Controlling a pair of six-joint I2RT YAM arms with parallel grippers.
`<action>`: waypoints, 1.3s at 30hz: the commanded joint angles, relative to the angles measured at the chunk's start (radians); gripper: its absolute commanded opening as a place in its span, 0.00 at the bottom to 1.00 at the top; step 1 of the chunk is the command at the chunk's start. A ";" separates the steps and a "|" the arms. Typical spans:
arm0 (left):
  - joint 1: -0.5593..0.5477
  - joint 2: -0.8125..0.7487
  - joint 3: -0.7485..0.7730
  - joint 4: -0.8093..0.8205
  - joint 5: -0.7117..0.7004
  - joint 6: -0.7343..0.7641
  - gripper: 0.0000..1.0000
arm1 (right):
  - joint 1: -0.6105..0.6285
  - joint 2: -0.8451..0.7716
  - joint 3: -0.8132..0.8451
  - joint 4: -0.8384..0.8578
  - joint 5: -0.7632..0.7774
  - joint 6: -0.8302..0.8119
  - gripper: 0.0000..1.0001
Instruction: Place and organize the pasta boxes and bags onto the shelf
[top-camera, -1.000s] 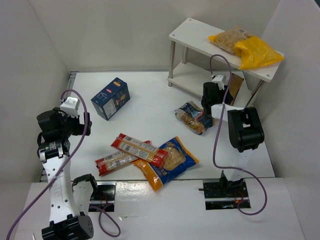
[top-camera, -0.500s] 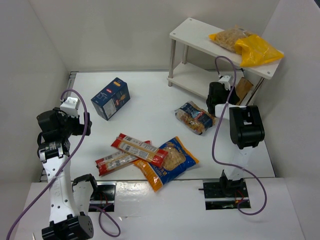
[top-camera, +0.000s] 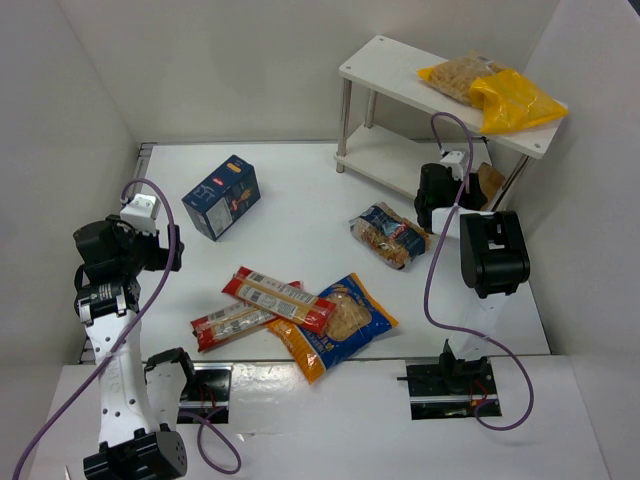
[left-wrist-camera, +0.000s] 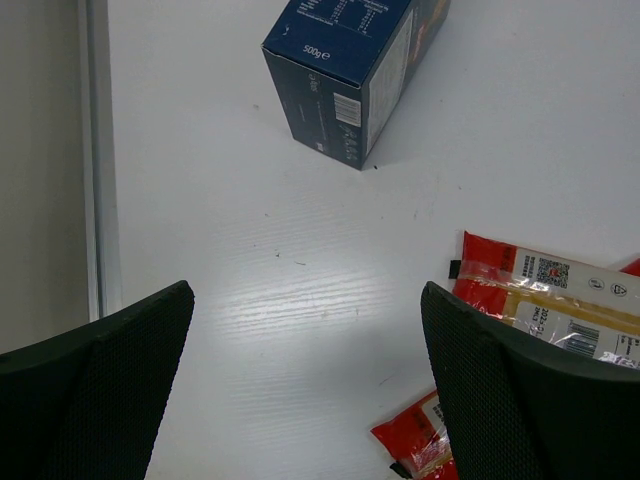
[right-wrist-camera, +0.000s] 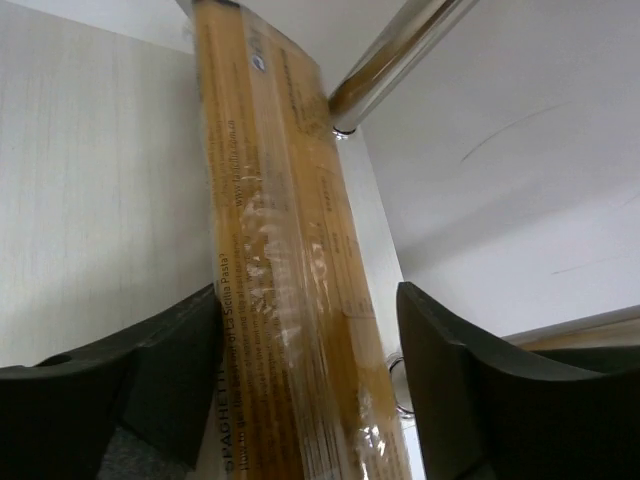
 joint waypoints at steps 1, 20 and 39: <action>0.006 -0.015 -0.004 0.024 0.029 -0.004 1.00 | -0.022 -0.019 0.012 0.104 0.064 0.052 0.76; 0.006 -0.034 -0.004 0.024 0.029 -0.004 1.00 | 0.319 -0.459 -0.113 -0.354 -0.268 0.080 0.88; 0.006 -0.034 -0.004 0.015 0.057 0.005 1.00 | 0.547 -0.355 0.195 -1.240 -1.345 0.050 0.99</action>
